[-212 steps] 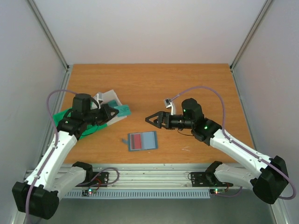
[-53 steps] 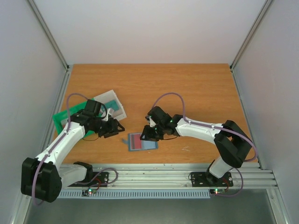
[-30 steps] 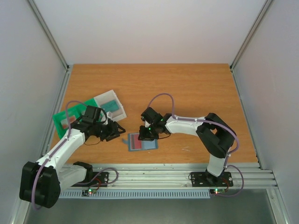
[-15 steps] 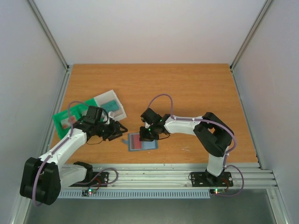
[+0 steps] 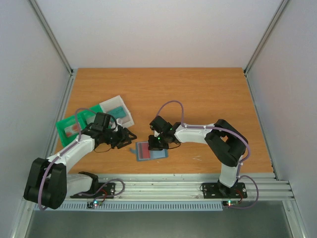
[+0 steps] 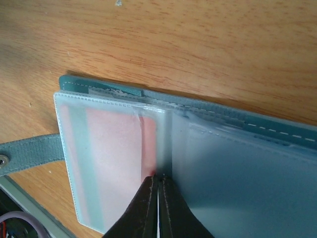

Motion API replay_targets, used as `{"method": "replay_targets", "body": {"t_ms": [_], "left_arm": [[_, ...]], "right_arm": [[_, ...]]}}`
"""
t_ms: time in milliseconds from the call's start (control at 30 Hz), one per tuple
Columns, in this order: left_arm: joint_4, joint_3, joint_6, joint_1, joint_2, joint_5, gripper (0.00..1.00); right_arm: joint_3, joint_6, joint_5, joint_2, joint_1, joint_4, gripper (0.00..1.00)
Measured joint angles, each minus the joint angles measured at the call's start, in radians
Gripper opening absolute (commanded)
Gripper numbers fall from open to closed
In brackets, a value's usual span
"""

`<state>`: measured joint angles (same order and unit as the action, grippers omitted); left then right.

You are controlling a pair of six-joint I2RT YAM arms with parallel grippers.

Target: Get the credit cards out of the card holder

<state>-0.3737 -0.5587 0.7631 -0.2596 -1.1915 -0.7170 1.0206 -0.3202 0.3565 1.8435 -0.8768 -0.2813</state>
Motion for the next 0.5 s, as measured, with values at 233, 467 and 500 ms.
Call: {"method": "replay_targets", "body": {"t_ms": [233,467,500], "left_arm": [[0.038,0.003,0.0,0.0,-0.025,-0.001,0.47],[0.06,0.033,0.008,0.0,-0.043,-0.003,0.47],[0.062,0.036,0.01,0.0,-0.043,-0.003,0.47]], "right_arm": [[-0.002,-0.002,0.012,-0.022,-0.001,-0.003,0.14],[0.0,-0.005,0.024,-0.027,-0.001,-0.005,0.16],[0.0,-0.008,0.028,-0.026,-0.001,-0.004,0.16]]}}
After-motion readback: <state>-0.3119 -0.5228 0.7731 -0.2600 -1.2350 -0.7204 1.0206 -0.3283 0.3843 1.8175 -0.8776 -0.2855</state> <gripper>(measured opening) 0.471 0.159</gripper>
